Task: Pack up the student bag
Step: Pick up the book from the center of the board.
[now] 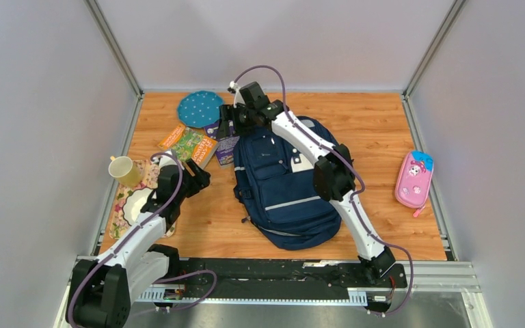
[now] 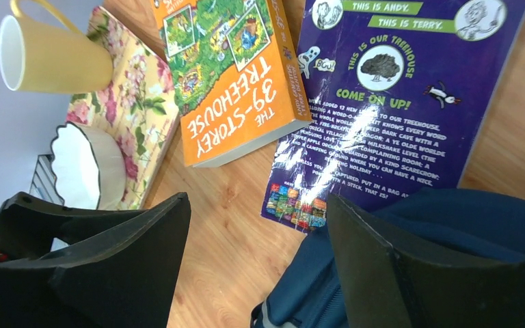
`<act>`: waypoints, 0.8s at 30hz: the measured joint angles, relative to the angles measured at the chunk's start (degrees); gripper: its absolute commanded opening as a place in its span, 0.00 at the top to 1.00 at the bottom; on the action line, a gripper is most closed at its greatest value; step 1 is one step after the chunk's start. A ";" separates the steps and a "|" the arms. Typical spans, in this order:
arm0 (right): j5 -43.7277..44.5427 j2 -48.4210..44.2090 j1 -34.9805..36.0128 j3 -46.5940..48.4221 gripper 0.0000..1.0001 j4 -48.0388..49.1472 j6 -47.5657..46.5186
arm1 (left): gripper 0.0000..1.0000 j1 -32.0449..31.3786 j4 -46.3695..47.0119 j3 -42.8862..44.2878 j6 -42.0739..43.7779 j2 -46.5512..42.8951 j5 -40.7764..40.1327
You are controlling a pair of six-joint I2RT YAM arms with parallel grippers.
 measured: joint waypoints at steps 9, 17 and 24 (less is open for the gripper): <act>-0.57 5.42 0.90 2.86 0.21 3.02 -0.35 | 0.21 0.02 1.62 -0.90 0.26 1.49 -3.21; -1.33 9.33 1.27 5.99 0.20 5.57 -0.11 | 0.21 0.44 3.93 -0.90 0.83 3.67 -4.50; -1.44 10.03 1.42 6.43 0.19 6.08 0.07 | 0.21 0.83 4.96 -0.94 0.96 6.67 -3.65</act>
